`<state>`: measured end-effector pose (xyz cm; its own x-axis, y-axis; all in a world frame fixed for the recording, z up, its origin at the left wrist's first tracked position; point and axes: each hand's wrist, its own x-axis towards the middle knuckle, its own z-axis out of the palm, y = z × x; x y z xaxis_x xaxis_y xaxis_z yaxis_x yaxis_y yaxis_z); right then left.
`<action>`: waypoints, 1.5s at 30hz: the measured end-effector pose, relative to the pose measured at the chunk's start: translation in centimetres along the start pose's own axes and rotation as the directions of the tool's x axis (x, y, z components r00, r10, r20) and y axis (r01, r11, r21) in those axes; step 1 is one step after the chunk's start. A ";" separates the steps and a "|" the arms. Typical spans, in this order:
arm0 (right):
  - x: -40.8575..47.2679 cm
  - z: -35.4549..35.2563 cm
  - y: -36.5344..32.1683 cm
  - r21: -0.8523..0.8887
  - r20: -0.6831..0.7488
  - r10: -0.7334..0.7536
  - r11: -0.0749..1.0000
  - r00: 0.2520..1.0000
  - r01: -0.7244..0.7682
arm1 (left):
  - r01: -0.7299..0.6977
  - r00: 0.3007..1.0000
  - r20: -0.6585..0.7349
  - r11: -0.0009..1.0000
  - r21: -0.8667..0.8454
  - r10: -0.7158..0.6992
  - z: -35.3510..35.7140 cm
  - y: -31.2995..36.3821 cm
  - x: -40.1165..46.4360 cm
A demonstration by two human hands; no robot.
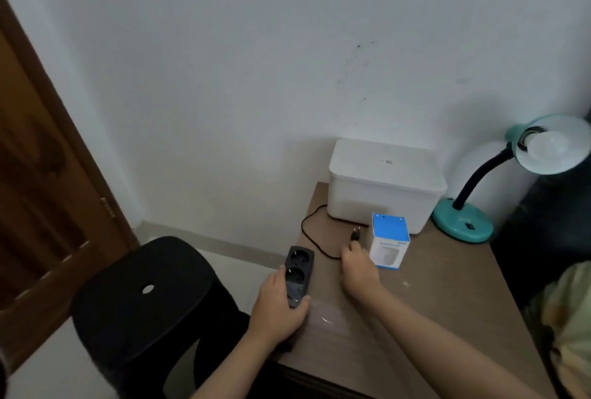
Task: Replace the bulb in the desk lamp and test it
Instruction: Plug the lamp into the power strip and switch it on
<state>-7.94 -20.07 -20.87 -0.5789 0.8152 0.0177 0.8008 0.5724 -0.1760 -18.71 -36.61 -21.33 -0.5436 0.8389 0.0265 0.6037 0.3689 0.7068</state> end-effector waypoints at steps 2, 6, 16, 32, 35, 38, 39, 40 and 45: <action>0.4 0.1 0.1 -0.027 0.000 -0.007 1.000 1.000 0.007 | -0.001 1.000 -0.010 1.000 -0.005 0.001 0.1 -0.2 0.0; 1.0 0.3 0.7 0.002 -0.009 -0.030 1.000 0.999 0.031 | -0.027 0.999 -0.036 1.000 -0.006 0.026 0.4 -0.5 0.2; -1.5 -0.5 0.6 0.345 -0.153 -0.160 0.916 0.975 0.205 | -0.041 0.997 -0.072 0.999 -0.014 0.040 0.5 -0.5 0.1; -1.1 -3.8 -3.5 0.898 -0.125 0.172 0.438 0.977 0.037 | -0.053 0.994 -0.097 0.998 0.024 0.055 0.5 -0.2 0.0; -0.6 -3.2 -4.5 0.943 -0.007 0.217 0.327 0.976 -0.066 | -0.060 0.993 -0.100 0.998 0.024 0.062 0.5 -0.2 0.0; -0.6 -2.7 -5.3 0.948 0.009 0.200 0.310 0.980 -0.072 | -0.059 0.993 -0.099 0.998 0.022 0.061 0.6 -0.3 0.0; -0.6 -2.6 -5.6 0.941 -0.007 0.191 0.332 0.982 -0.058 | -0.062 0.993 -0.100 0.998 0.022 0.064 0.6 -0.3 0.0; -0.6 -2.6 -5.8 0.930 -0.027 0.183 0.366 0.983 -0.042 | -0.065 0.993 -0.102 0.998 0.022 0.067 0.6 -0.3 0.0; -0.5 -2.1 -6.1 0.837 -0.121 0.077 0.545 0.990 0.060 | -0.064 0.993 -0.100 0.998 0.025 0.066 0.6 -0.4 0.0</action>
<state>-12.23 -23.80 -17.70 -0.4923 0.8617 0.1229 0.2731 0.2870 -0.9182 -18.60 -36.48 -22.05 -0.5580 0.8172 0.1441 0.6520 0.3243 0.6854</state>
